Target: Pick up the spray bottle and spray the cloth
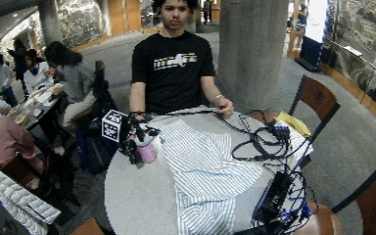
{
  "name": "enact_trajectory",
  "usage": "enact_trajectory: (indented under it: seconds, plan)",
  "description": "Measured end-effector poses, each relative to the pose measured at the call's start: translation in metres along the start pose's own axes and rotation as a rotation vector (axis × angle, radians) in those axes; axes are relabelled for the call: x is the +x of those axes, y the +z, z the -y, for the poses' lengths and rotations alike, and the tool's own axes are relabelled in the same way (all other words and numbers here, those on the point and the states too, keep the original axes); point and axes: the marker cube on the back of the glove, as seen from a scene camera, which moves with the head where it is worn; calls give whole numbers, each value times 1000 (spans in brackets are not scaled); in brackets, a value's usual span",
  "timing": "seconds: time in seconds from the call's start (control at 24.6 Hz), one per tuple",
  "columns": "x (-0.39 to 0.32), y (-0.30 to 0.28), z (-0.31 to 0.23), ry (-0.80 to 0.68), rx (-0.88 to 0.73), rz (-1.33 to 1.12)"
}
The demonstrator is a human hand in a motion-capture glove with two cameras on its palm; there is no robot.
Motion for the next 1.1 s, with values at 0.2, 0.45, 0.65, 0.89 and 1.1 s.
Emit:
enact_trajectory:
  seconds: [0.2, 0.45, 0.65, 0.89, 1.1]
  plan:
    - [1, 5, 14, 6, 8, -7]
    - [2, 14, 28, 6, 15, 19]
    - [1, 21, 37, 20, 17, 51]
    - [1, 24, 41, 36, -6, 117]
    - [-4, 25, 40, 31, -30, 141]
